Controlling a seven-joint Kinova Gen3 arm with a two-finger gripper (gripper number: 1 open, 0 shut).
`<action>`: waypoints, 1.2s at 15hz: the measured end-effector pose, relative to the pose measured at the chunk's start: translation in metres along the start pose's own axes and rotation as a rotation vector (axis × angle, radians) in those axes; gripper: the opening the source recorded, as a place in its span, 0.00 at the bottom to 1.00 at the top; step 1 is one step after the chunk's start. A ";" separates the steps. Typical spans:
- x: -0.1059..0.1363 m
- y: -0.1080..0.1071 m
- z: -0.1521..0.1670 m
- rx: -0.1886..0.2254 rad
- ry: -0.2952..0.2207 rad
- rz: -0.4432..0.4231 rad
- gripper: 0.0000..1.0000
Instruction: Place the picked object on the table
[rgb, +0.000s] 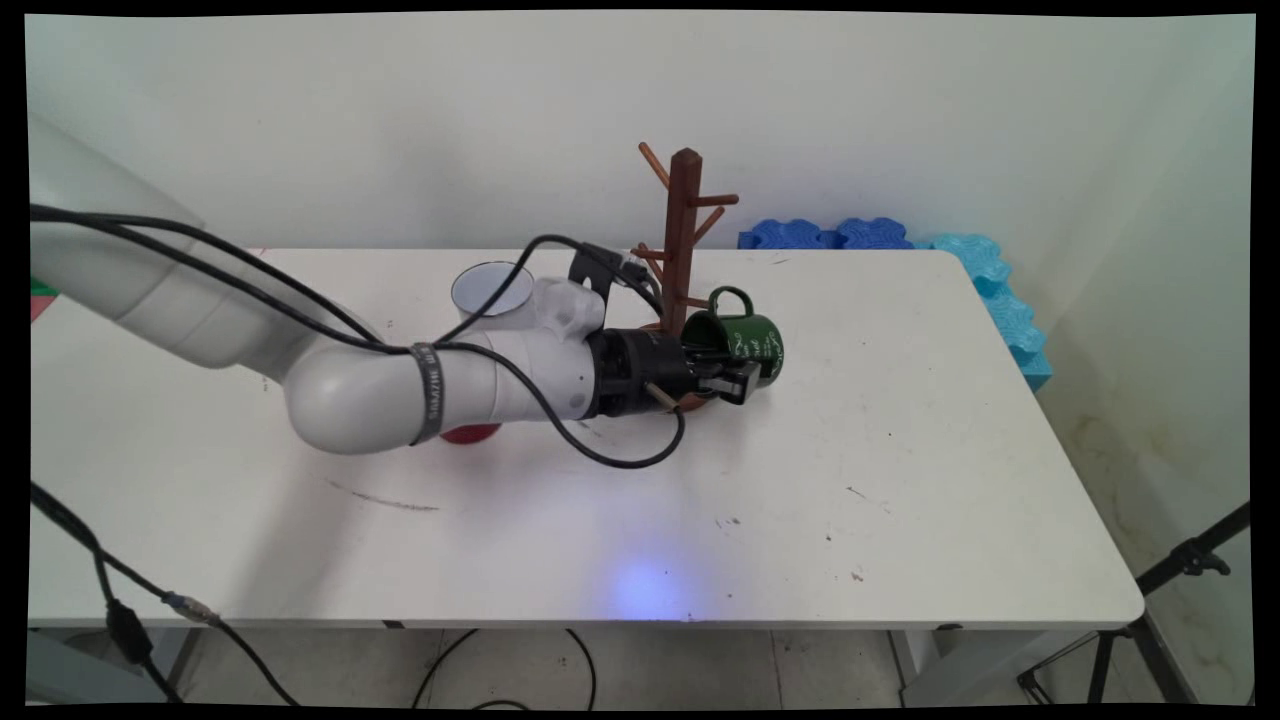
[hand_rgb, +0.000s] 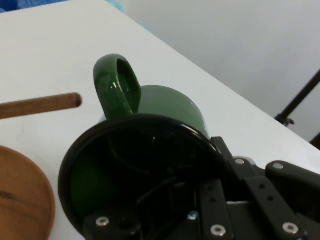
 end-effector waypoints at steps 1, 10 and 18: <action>0.002 0.002 -0.004 -0.002 -0.009 0.009 0.00; 0.038 0.008 -0.049 -0.010 -0.120 0.099 0.00; 0.064 -0.001 -0.082 0.013 -0.254 0.179 0.00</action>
